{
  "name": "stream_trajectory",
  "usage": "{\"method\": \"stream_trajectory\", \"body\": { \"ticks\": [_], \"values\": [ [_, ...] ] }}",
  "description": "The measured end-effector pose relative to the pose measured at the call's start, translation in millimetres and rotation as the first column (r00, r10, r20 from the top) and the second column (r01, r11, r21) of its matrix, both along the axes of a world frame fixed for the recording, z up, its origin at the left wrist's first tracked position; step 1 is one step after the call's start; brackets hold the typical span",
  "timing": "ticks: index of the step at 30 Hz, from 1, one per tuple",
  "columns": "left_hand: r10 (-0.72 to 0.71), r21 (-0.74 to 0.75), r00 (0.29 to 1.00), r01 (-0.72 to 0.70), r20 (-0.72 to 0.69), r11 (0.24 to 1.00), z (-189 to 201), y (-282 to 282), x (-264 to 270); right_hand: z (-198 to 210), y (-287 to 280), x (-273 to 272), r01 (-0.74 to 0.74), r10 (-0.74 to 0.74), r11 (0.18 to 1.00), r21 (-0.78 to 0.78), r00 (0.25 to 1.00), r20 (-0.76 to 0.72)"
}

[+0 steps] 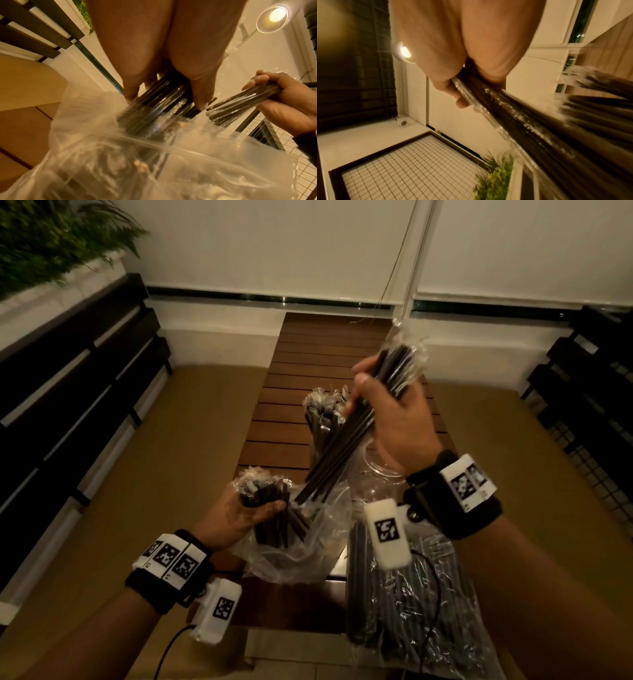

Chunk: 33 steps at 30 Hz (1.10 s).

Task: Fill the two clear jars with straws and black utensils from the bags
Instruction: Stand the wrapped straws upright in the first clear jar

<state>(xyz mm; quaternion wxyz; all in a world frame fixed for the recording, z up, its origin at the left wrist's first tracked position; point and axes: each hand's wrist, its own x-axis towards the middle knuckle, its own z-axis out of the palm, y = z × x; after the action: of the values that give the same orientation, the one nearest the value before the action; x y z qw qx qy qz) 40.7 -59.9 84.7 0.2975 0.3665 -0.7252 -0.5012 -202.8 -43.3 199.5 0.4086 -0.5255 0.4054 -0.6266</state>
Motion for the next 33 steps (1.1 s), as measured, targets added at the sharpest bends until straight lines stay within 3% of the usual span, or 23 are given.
{"method": "stream_trajectory", "body": {
  "ticks": [5, 11, 33],
  "values": [
    [0.001, 0.013, 1.0, 0.0, -0.015, 1.0, 0.6, 0.1, -0.7, 27.3, -20.5, -24.8, 0.162, -0.176, 0.968, -0.192, 0.983, -0.059],
    [-0.034, 0.028, 0.999, 0.035, -0.039, 0.999, 0.2, 0.2, -0.4, 26.5, -39.2, -26.6, 0.271, -0.283, 0.945, -0.182, 0.958, -0.045],
    [-0.038, 0.086, 0.992, 0.048, -0.119, 0.995, -5.4, -2.6, 1.6, -44.9, -71.0, -5.6, 0.226, -0.213, 0.974, 0.019, 0.942, -0.258]
  ]
}}
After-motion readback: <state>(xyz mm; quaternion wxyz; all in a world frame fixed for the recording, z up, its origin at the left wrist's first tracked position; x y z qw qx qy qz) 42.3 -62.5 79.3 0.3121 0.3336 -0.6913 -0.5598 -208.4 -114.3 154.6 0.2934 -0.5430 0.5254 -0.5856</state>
